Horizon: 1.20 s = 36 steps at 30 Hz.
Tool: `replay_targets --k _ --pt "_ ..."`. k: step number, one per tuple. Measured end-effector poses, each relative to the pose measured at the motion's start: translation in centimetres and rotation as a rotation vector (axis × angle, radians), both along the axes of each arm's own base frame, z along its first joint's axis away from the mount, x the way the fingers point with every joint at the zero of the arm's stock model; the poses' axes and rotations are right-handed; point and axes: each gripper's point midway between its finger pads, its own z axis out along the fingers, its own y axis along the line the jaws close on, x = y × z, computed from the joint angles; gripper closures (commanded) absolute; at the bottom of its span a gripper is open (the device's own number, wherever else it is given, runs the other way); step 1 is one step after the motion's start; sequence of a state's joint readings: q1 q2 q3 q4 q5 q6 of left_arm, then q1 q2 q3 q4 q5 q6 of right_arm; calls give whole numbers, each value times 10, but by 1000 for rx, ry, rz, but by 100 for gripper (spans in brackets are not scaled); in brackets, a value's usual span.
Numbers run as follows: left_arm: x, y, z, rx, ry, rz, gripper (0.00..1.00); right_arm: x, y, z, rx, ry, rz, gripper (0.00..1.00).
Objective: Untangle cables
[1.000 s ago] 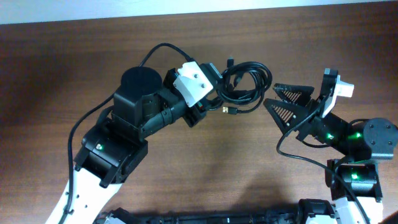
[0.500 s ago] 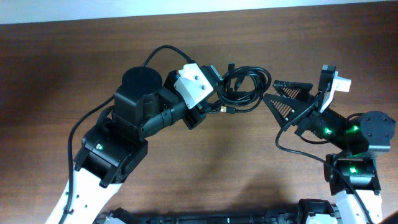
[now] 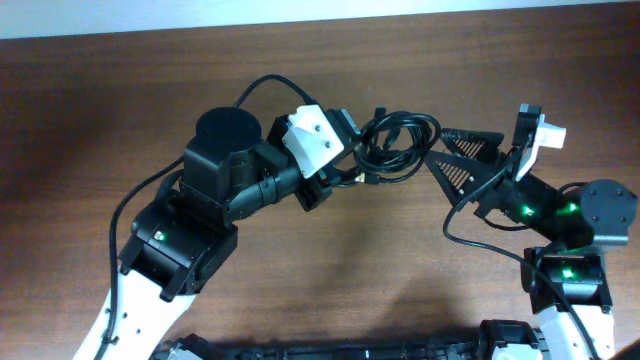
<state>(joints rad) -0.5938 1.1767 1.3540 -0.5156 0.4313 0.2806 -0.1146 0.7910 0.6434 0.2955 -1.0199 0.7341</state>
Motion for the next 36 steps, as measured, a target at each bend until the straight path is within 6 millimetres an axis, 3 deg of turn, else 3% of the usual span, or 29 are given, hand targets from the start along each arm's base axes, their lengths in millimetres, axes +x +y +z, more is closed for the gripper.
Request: replay_targets --k 10,22,36 --pt "-9 -6 4 -24 4 -64 100 -2 2 3 -5 -19 15 18" --pt "12 9 1 -6 6 70 100 -3 2 3 -6 -20 18 18" --pt "1 1 2 -31 30 -2 100 -1 -2 4 -7 -28 3 18"
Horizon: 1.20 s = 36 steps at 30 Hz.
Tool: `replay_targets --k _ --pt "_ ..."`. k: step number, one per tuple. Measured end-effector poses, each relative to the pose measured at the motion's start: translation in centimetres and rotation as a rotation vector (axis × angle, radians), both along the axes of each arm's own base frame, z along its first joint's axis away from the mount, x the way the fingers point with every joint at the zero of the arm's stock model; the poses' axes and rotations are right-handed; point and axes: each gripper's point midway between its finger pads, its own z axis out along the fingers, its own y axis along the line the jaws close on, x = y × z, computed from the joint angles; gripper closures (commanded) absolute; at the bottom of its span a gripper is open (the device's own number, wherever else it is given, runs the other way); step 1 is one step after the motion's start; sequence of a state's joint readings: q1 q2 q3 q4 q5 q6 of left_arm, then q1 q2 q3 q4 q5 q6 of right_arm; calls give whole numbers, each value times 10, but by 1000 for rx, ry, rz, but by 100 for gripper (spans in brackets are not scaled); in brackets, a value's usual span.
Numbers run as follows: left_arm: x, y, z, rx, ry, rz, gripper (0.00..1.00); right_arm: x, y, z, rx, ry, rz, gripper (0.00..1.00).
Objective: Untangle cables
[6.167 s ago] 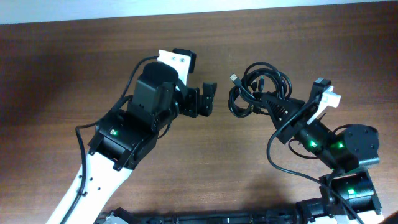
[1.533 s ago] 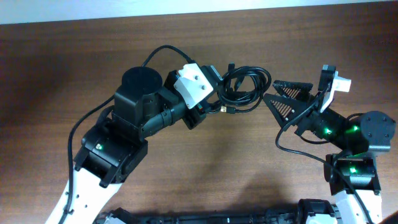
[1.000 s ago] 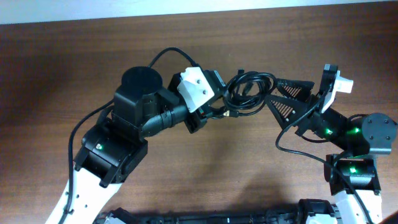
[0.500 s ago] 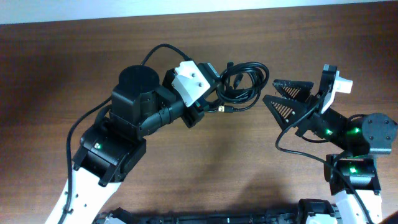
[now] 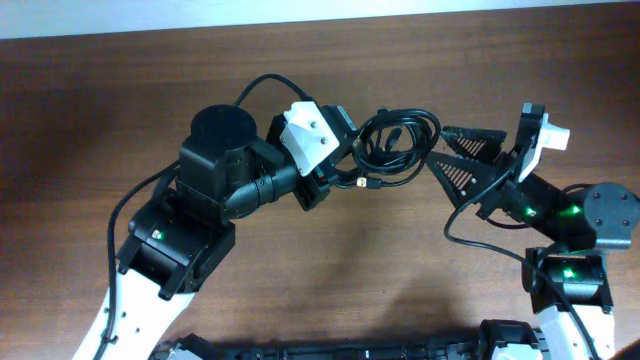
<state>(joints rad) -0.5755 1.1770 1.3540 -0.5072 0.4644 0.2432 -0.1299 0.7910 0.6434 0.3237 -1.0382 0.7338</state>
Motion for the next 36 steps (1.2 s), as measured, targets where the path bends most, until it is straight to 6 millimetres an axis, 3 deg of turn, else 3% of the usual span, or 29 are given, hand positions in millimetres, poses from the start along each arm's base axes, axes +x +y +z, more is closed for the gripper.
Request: replay_targets --k 12,20,26,36 --pt "-1 -1 1 -5 -2 -9 100 3 -7 0 0 0 -27 18" --pt "-12 -11 5 -38 5 -102 100 -2 -3 -1 -7 0 13 18" --pt "-9 -19 -3 -36 30 -133 100 -7 0 -2 -13 0 46 18" --pt "-13 -24 4 -58 7 -166 100 -10 2 3 -22 -33 62 18"
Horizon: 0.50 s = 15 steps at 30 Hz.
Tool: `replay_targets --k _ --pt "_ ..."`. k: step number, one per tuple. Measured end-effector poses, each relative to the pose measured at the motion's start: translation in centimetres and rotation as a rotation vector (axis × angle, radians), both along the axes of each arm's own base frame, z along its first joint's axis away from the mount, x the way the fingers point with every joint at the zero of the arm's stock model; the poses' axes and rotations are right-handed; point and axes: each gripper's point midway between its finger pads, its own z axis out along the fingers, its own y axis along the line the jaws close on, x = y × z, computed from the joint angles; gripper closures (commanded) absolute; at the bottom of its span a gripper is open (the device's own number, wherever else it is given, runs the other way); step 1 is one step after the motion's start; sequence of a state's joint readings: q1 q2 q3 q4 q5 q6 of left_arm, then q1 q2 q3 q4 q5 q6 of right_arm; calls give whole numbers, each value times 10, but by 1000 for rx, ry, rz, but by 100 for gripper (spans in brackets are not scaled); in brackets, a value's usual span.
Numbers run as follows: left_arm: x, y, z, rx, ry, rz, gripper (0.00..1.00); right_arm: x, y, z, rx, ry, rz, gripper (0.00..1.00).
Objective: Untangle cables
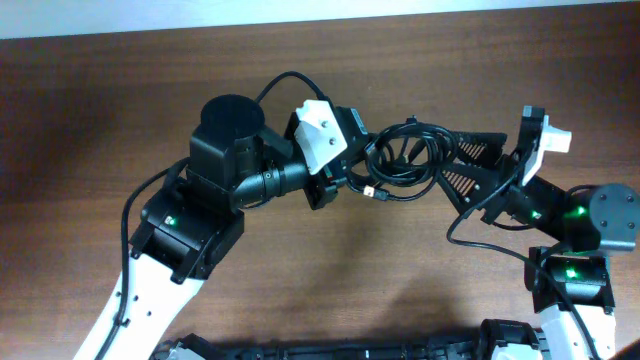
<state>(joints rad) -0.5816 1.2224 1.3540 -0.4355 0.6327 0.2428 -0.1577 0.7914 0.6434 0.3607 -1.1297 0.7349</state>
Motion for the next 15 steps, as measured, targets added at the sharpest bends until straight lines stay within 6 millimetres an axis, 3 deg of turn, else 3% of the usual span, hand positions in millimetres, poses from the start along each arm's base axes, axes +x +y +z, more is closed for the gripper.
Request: replay_targets --k 3,5,8,11,15 --pt "-7 -7 0 -2 -1 -29 100 -2 0 5 -7 -38 3 19" --pt "-14 -14 -1 0 3 -57 100 -2 0 7 -7 -48 2 30" --pt "-21 -23 -4 2 6 -86 100 -3 1 7 -8 -48 9 68" --pt "-22 -27 -7 8 14 -97 100 -5 2 8 -14 -57 20 93" --pt "-21 -28 -10 13 20 -96 100 -5 2 8 -13 -55 18 96"
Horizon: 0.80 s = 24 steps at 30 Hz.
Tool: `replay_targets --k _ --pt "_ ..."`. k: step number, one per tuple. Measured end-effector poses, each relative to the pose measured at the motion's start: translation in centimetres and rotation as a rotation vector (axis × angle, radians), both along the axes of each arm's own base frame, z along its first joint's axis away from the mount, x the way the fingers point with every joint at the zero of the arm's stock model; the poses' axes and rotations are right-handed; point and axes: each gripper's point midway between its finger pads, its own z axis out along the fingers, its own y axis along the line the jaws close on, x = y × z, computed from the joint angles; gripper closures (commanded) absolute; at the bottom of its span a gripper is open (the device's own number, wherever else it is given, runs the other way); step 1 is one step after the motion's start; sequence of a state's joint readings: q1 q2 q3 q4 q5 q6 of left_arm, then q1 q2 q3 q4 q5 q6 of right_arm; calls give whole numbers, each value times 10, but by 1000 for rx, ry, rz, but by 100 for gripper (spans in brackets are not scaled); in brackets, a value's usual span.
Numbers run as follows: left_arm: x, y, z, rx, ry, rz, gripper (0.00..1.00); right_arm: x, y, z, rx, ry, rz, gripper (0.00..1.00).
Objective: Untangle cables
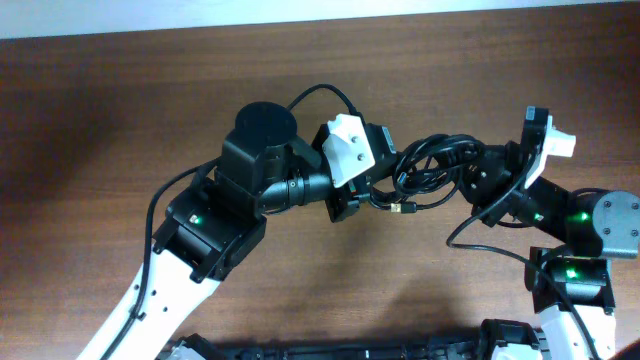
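A tangled bundle of black cables (432,167) with a small yellow-tipped plug (397,208) hangs between the two arms at centre right of the overhead view. My left gripper (385,180), under its white wrist block, is shut on the bundle's left side. My right gripper (468,176) reaches in from the right. Its fingers are drawn together on the bundle's right side, and the loops hide their tips.
The brown wooden table (150,90) carries nothing else. The left arm's own black lead (325,92) loops above its wrist. The right arm's base (575,270) stands at the right edge, with a lead (480,243) trailing beside it.
My left gripper has moved to the right with the bundle. The bundle's right side now lies in the right gripper, whose fingers were spread and now look drawn together on it.
My left gripper held the bundle's left side at the table's centre top while the right gripper stood open just to its right. The left arm then brought the bundle rightward in steps, between the open right fingers, and now both grippers hold it.
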<state>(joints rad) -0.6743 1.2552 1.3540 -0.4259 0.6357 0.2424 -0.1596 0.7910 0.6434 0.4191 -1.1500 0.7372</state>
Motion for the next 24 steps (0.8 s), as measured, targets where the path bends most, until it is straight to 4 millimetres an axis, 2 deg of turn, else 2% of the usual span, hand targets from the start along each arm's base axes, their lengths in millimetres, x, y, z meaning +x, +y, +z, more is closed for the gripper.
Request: replay_targets --k 6,11,15,24 --pt "1 0 0 2 -2 7 100 2 -1 -1 4 11 -8 96" --pt "7 5 -3 25 -9 66 100 8 -3 -15 22 106 -25 96" --pt "8 17 3 42 -37 145 100 11 -2 -24 34 175 -35 96" --pt "9 39 10 70 -74 270 100 9 1 -23 32 183 -22 96"
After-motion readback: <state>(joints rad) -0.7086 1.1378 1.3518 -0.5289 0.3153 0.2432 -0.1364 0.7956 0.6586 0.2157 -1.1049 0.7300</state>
